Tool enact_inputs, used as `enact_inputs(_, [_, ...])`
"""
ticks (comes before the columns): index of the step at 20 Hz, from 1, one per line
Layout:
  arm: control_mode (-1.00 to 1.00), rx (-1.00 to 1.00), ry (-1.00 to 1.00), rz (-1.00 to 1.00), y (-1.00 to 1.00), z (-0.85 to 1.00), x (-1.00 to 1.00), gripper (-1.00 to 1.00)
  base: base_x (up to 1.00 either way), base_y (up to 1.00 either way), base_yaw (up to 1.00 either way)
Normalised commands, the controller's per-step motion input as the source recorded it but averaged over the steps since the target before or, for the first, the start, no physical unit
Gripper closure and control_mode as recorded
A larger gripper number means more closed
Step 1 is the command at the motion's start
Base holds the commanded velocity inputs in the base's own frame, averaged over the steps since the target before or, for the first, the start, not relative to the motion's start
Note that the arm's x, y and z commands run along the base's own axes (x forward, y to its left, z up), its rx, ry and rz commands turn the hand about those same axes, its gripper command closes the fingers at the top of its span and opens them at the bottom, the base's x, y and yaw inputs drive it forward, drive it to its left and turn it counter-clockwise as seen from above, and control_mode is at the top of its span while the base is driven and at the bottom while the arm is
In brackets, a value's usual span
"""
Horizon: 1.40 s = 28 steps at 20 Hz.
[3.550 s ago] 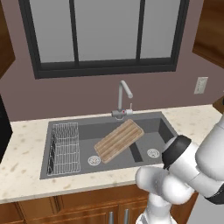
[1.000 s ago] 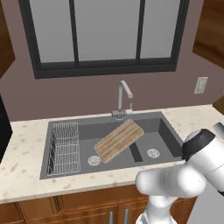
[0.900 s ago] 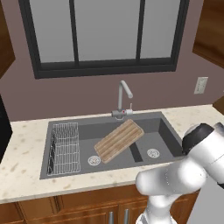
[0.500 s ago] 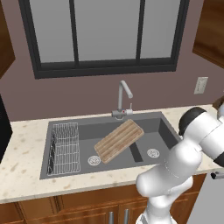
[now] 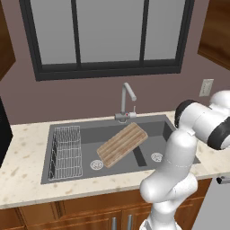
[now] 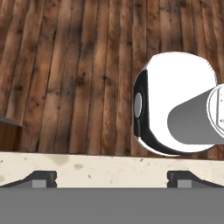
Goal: Move the cutting board and knife to the sink. Then move spray from the cabinet to the counter.
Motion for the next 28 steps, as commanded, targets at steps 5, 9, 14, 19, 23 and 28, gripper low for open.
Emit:
enact_inputs(5, [-1.0,0.01,0.0,0.0,-0.14,-0.29,0.22,-1.0,0.0,0.0,0.0])
enact_inputs(9, [-1.0,0.0,0.0,0.0,-0.05,-0.21,0.22,-1.0,0.0,0.0,0.0])
enact_inputs(14, [-1.0,0.0,-0.01,0.0,0.0,-0.06,0.2,-1.0,0.0,0.0,0.0])
enact_inputs(19, [-1.0,-0.02,0.0,0.0,0.0,-0.21,0.12,-1.0,0.0,0.0,0.0])
enact_inputs(23, [-1.0,-0.07,0.0,-0.02,0.03,-0.46,0.01,-1.0,0.0,0.0,0.0])
enact_inputs(28, [-1.0,-0.04,-0.02,-0.05,0.01,-0.46,0.0,-1.0,0.0,0.0,0.0])
